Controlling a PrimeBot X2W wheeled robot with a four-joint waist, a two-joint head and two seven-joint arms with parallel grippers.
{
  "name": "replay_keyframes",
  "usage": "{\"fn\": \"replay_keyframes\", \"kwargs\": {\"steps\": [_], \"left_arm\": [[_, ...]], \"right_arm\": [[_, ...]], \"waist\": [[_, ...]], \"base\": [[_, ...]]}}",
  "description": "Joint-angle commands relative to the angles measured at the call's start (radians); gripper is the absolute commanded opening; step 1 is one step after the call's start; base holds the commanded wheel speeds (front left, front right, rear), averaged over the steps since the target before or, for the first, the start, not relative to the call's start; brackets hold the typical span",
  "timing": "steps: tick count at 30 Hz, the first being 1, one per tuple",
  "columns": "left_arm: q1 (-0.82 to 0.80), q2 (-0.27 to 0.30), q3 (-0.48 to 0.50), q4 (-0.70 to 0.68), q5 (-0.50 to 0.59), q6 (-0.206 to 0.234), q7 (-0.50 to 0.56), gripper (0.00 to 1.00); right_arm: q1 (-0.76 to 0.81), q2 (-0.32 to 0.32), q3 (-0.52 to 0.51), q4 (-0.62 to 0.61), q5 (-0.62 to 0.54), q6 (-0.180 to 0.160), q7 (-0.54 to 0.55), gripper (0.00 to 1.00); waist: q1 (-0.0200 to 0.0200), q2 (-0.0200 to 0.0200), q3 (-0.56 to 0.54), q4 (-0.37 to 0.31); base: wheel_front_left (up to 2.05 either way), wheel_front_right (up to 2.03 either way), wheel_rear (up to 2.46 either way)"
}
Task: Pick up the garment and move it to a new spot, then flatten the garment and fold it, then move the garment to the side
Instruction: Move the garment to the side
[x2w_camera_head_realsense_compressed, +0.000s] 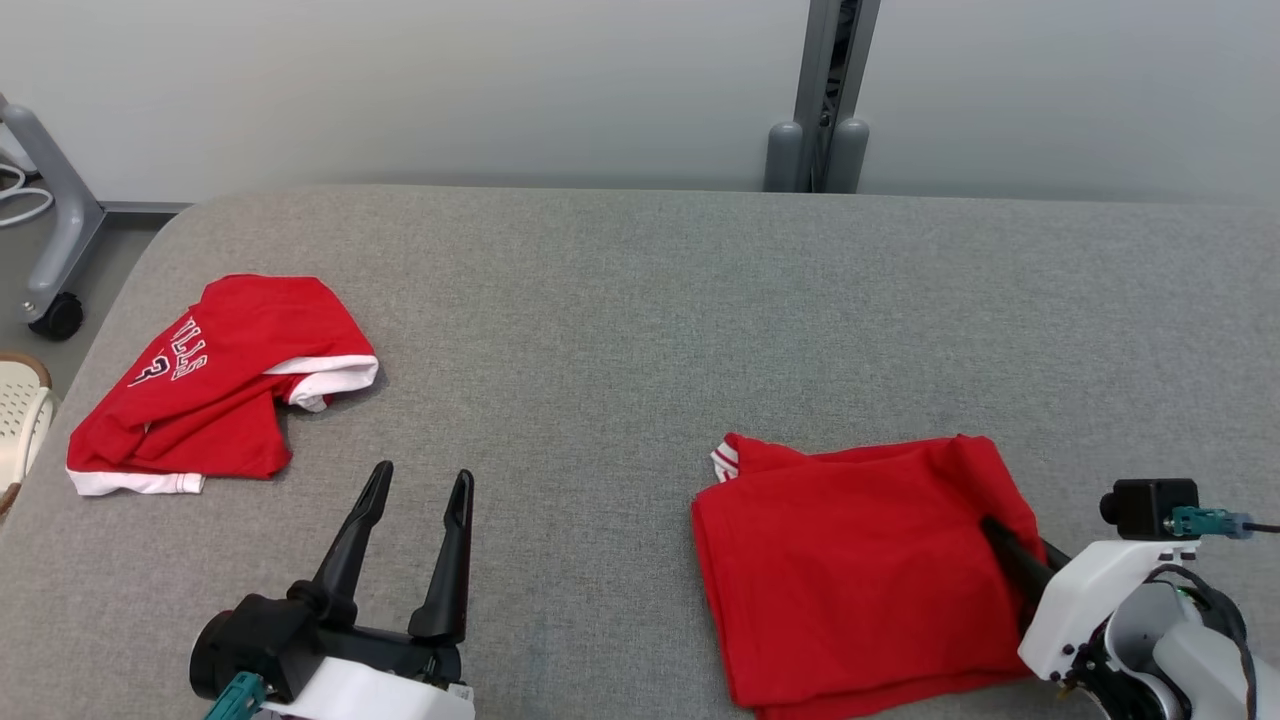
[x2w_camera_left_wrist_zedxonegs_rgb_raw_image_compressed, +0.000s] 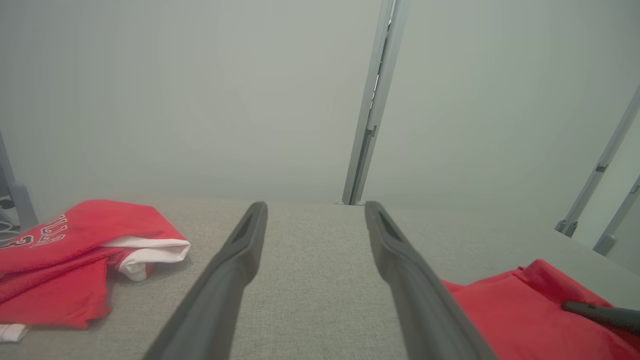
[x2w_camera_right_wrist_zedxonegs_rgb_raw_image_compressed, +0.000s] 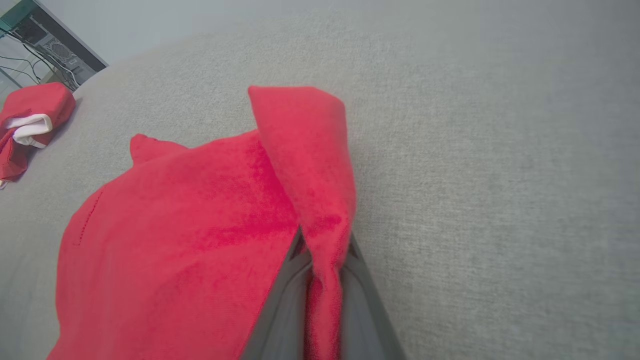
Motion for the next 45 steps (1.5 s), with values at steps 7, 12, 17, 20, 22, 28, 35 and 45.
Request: {"fn": "replay_keyframes", "kwargs": {"steps": [7, 12, 17, 20, 22, 28, 35, 45], "left_arm": [[0.009, 0.003, 0.001, -0.004, -0.013, -0.001, -0.002, 1.00], [-0.001, 0.003, -0.008, -0.008, -0.015, -0.001, -0.002, 1.00], [-0.012, 0.003, -0.006, -0.007, -0.014, -0.001, -0.002, 1.00], [-0.017, 0.003, -0.007, -0.010, -0.015, -0.001, -0.002, 1.00], [-0.019, 0.003, -0.005, -0.010, -0.017, -0.001, -0.002, 1.00], [-0.030, 0.003, 0.001, -0.015, -0.019, -0.001, -0.002, 1.00], [-0.043, 0.003, 0.003, -0.023, -0.007, -0.001, -0.002, 1.00], [-0.077, 0.003, 0.006, -0.031, 0.014, -0.001, -0.002, 1.00]], "right_arm": [[-0.050, -0.042, -0.009, 0.066, 0.014, 0.000, -0.040, 0.00], [-0.099, -0.083, 0.019, 0.132, -0.022, 0.000, -0.019, 0.00], [-0.150, -0.126, 0.039, 0.211, -0.070, 0.000, -0.010, 0.00], [-0.193, -0.157, 0.051, 0.275, -0.113, 0.000, -0.004, 0.00], [-0.225, -0.174, 0.058, 0.315, -0.146, 0.000, -0.003, 0.00], [-0.308, -0.203, 0.077, 0.428, -0.248, 0.000, -0.018, 0.00], [-0.403, -0.174, 0.042, 0.564, -0.318, 0.000, -0.066, 0.00], [-0.493, -0.176, 0.008, 0.626, -0.456, 0.000, -0.110, 0.00]], "waist": [[0.0000, 0.0000, -0.012, -0.008], [0.0000, 0.0000, 0.006, -0.002], [0.0000, 0.0000, 0.026, 0.008], [0.0000, 0.0000, 0.044, 0.015], [0.0000, 0.0000, 0.055, 0.017], [0.0000, 0.0000, 0.088, 0.008], [0.0000, 0.0000, 0.137, -0.028], [0.0000, 0.0000, 0.211, -0.096]], "base": [[0.00, 0.00, 0.00], [0.00, 0.00, 0.00], [0.00, 0.00, 0.00], [0.00, 0.00, 0.00], [0.00, 0.00, 0.00], [0.00, 0.00, 0.00], [0.00, 0.00, 0.00], [0.00, 0.00, 0.00]]}}
